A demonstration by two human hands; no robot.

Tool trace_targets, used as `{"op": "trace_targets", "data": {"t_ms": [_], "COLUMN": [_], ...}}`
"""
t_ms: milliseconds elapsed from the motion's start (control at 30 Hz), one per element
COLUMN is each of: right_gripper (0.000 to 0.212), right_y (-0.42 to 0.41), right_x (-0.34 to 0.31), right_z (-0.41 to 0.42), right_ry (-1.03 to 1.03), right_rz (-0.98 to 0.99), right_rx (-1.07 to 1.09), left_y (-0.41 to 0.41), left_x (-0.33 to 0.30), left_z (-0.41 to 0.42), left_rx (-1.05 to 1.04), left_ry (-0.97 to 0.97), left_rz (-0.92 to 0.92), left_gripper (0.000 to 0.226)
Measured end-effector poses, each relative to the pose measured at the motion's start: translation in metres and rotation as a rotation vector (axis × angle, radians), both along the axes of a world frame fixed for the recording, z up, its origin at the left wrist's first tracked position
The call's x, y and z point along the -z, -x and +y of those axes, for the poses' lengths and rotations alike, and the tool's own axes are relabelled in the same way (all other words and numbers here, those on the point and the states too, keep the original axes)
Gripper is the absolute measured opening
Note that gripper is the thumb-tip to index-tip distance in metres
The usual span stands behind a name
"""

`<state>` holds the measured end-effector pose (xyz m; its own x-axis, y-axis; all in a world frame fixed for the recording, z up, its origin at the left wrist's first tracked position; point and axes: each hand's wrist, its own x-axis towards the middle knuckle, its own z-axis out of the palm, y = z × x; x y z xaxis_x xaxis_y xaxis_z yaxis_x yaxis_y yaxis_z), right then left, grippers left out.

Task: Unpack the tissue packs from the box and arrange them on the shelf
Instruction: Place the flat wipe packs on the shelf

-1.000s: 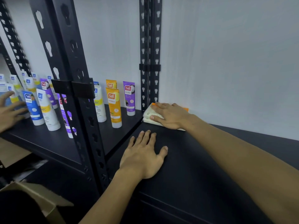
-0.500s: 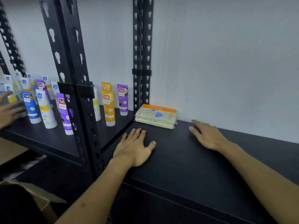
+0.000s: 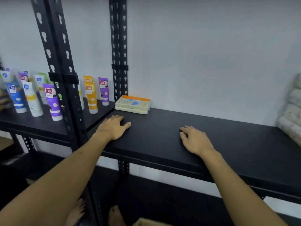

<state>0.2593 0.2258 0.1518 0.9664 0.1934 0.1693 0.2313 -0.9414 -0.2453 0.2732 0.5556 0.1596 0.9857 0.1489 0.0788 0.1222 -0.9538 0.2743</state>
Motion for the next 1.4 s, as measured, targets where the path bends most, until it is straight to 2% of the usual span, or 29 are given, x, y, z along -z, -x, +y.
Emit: {"op": "trace_targets", "data": {"t_ms": [133,333,400,533,667,800,867,933,1100,1167,1233,1300,1400], "right_gripper": [0.042,0.051,0.056,0.059,0.057,0.049,0.048,0.047,0.048,0.05,0.047,0.041,0.036], "right_y": [0.048,0.103,0.119,0.141,0.162,0.185,0.195,0.205,0.251,0.275,0.289,0.291,0.283], "right_x": [-0.003,0.023,0.039,0.061,0.074,0.101,0.127,0.163,0.302,0.337,0.357,0.37,0.386], "right_z": [-0.002,-0.005,-0.002,0.0,0.0,-0.001,-0.001,-0.002,-0.013,-0.018,-0.019,-0.019,-0.018], "right_ry": [-0.004,0.036,0.047,0.021,-0.043,-0.159,-0.243,-0.292,-0.482,-0.47,-0.399,-0.383,-0.396], "right_rz": [-0.038,-0.153,-0.214,-0.313,-0.362,-0.38,-0.332,-0.212,0.46,0.742,0.948,0.998,1.03], "right_rx": [-0.003,0.031,0.062,0.06,0.036,0.025,0.066,0.111,0.251,0.227,0.165,0.141,0.154], "left_y": [0.012,0.04,0.064,0.116,0.164,0.196,0.208,0.218,0.26,0.274,0.275,0.273,0.278], "left_x": [-0.006,0.002,0.014,0.055,0.08,0.116,0.146,0.184,0.321,0.354,0.376,0.391,0.407], "left_z": [-0.002,-0.013,-0.026,-0.056,-0.086,-0.112,-0.126,-0.138,-0.138,-0.134,-0.133,-0.135,-0.143], "left_rx": [-0.034,-0.071,-0.059,0.046,0.158,0.273,0.349,0.382,0.292,0.298,0.302,0.281,0.385], "left_ry": [0.015,0.064,0.05,-0.011,0.152,0.262,0.287,0.299,0.367,0.376,0.356,0.352,0.325], "left_rz": [-0.034,-0.109,-0.189,-0.377,-0.447,-0.482,-0.401,-0.245,0.24,0.492,0.621,0.677,0.764], "left_gripper": [0.065,0.046,0.047,0.067,0.069,0.051,0.045,0.044,0.043,0.043,0.051,0.063,0.068]}}
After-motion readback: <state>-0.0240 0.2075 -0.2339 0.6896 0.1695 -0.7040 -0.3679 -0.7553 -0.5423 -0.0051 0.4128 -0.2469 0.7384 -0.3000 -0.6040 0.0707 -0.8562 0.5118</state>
